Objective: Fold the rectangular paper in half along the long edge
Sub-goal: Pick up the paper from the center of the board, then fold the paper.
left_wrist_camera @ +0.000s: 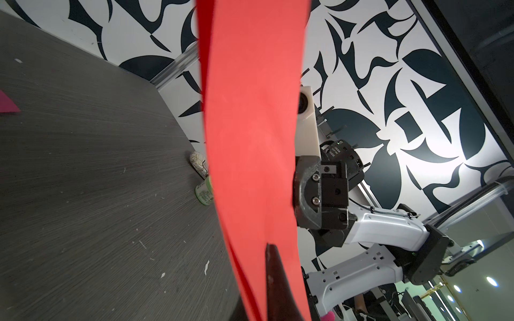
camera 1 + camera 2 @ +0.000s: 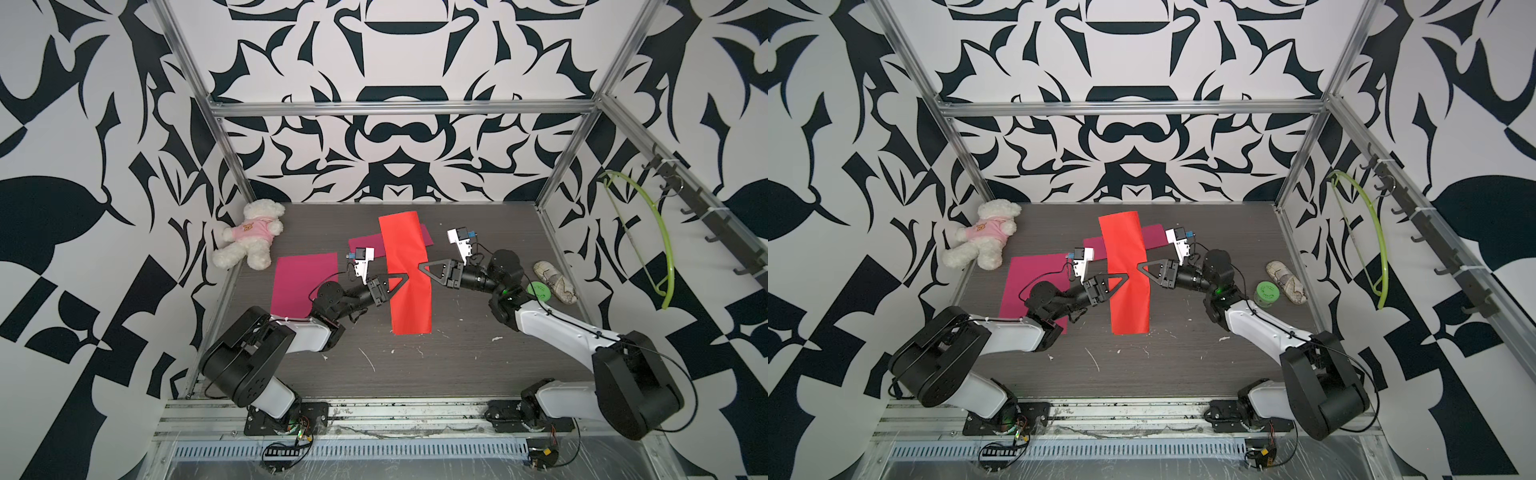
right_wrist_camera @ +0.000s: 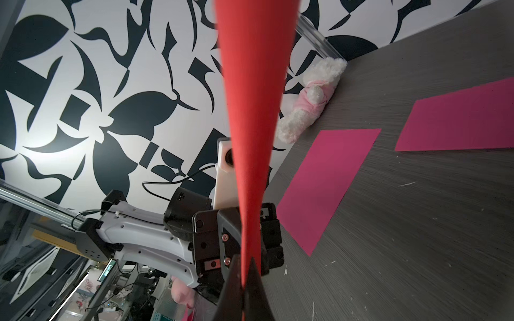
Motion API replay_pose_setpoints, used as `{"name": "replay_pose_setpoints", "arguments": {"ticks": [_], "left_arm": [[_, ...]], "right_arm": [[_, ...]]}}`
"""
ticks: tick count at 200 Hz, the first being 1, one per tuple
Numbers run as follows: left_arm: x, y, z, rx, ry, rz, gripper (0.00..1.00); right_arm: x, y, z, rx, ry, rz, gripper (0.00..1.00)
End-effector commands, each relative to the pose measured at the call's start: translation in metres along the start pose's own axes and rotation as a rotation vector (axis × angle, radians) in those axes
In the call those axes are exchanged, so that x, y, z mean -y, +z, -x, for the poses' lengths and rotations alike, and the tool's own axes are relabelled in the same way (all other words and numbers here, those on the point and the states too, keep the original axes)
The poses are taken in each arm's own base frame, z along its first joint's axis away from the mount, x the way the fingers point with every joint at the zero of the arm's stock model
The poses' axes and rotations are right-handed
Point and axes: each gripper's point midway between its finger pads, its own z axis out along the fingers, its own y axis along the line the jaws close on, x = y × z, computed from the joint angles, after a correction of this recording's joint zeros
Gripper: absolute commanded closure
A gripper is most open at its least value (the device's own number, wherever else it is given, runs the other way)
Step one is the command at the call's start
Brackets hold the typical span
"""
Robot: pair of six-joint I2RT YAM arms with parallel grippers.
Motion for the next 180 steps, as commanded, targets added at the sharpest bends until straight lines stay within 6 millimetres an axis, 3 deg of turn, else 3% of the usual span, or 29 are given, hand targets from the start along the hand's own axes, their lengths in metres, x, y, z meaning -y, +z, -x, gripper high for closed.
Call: {"name": "replay_pose_setpoints", "arguments": {"ticks": [1,12,22,30,37,59,62,72,79,86,94,103,126,139,148,154,158,161,180], "left_arm": [[0.005,-0.004,0.003,0.013,0.018,-0.010,1.00],[0.005,-0.004,0.004,0.015,0.019,-0.013,1.00],[0.007,-0.003,0.004,0.014,0.021,-0.016,1.00],[0.007,-0.003,0.004,0.012,0.020,-0.018,1.00],[0.007,-0.003,0.004,0.010,0.019,-0.020,1.00],[0.007,-0.001,0.002,-0.005,0.013,-0.026,1.00],[0.007,-0.001,0.002,-0.008,0.012,-0.027,1.00],[0.007,-0.001,0.001,-0.014,0.007,-0.029,1.00],[0.006,-0.001,0.001,-0.016,0.005,-0.028,1.00],[0.007,-0.001,0.001,-0.015,0.004,-0.030,1.00],[0.008,-0.001,0.001,-0.017,0.005,-0.032,1.00],[0.009,0.000,0.001,-0.020,0.007,-0.036,1.00],[0.010,0.000,0.000,-0.028,0.004,-0.042,1.00],[0.011,0.000,-0.001,-0.035,0.001,-0.045,1.00],[0.010,0.000,-0.002,-0.038,-0.002,-0.045,1.00],[0.010,-0.001,-0.002,-0.036,-0.003,-0.041,1.00],[0.009,-0.001,-0.003,-0.036,-0.003,-0.041,1.00],[0.009,-0.001,-0.003,-0.036,-0.003,-0.041,1.00],[0.009,-0.001,-0.003,-0.038,-0.005,-0.040,1.00]], "right_arm": [[-0.015,-0.003,0.027,0.108,-0.082,0.018,0.78],[-0.010,-0.004,0.032,0.145,-0.088,-0.009,0.60],[-0.009,-0.006,0.037,0.166,-0.097,-0.021,0.58],[-0.011,-0.006,0.040,0.173,-0.104,-0.018,0.69],[-0.011,-0.005,0.043,0.177,-0.106,-0.016,1.00],[-0.017,-0.003,0.049,0.182,-0.117,0.002,1.00],[-0.016,-0.002,0.050,0.185,-0.117,0.001,0.95],[-0.018,-0.003,0.054,0.198,-0.128,0.003,0.65],[-0.020,-0.003,0.056,0.204,-0.136,0.005,0.55],[-0.022,-0.002,0.058,0.204,-0.142,0.009,0.53],[-0.024,-0.001,0.059,0.198,-0.150,0.015,0.62],[-0.025,0.001,0.061,0.193,-0.152,0.022,1.00],[-0.029,0.005,0.064,0.184,-0.157,0.043,1.00],[-0.029,0.005,0.068,0.199,-0.162,0.043,0.66],[-0.029,0.006,0.071,0.208,-0.165,0.044,0.60],[-0.030,0.006,0.072,0.207,-0.168,0.046,0.67],[-0.031,0.007,0.072,0.205,-0.171,0.048,0.80],[-0.031,0.007,0.072,0.203,-0.171,0.051,0.99],[-0.035,0.009,0.074,0.194,-0.185,0.069,1.00]]}}
